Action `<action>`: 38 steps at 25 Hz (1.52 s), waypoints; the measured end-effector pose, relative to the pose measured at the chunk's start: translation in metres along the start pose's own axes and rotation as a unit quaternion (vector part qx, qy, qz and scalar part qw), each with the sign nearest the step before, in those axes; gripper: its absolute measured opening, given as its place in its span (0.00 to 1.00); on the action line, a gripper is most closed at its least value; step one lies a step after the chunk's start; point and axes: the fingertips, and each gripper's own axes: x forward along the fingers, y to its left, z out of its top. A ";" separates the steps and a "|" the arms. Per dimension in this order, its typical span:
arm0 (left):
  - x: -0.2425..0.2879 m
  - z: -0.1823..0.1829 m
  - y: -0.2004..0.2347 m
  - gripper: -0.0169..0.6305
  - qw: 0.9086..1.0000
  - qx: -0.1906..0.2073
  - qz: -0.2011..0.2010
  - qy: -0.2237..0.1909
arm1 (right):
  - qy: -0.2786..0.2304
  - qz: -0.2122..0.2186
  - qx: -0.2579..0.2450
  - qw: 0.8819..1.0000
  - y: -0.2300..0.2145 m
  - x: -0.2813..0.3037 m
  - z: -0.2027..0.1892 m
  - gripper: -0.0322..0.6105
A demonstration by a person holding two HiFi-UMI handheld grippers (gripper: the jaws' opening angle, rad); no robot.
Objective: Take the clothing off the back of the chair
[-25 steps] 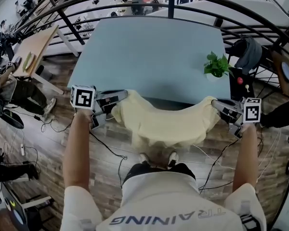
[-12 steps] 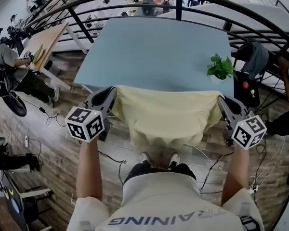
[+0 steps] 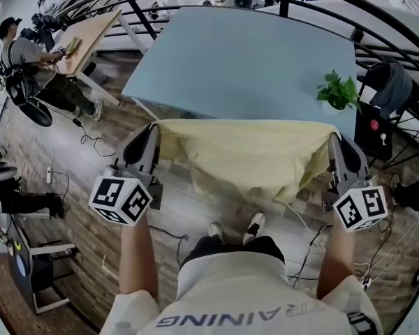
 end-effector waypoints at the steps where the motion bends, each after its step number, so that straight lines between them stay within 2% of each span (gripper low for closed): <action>1: -0.006 0.001 -0.002 0.09 1.000 -0.002 -0.001 -0.005 | -0.007 -0.001 0.000 1.000 0.002 -0.005 0.002 0.10; 6: -0.036 0.006 -0.004 0.09 0.999 -0.002 -0.012 -0.033 | -0.025 -0.007 0.002 1.000 0.023 -0.026 0.011 0.10; 11: -0.066 0.005 -0.010 0.09 0.998 0.007 -0.040 -0.045 | -0.034 -0.048 -0.007 0.998 0.051 -0.064 0.017 0.10; 22: -0.149 -0.016 -0.016 0.09 0.993 0.016 -0.102 -0.052 | -0.007 -0.118 0.008 0.993 0.132 -0.149 -0.004 0.10; 30: -0.182 -0.027 -0.014 0.09 0.994 0.004 -0.101 -0.048 | 0.008 -0.114 0.004 0.993 0.168 -0.178 -0.011 0.10; 38: -0.214 -0.035 -0.034 0.09 0.996 0.000 -0.066 -0.054 | 0.002 -0.091 0.001 0.996 0.172 -0.208 -0.019 0.10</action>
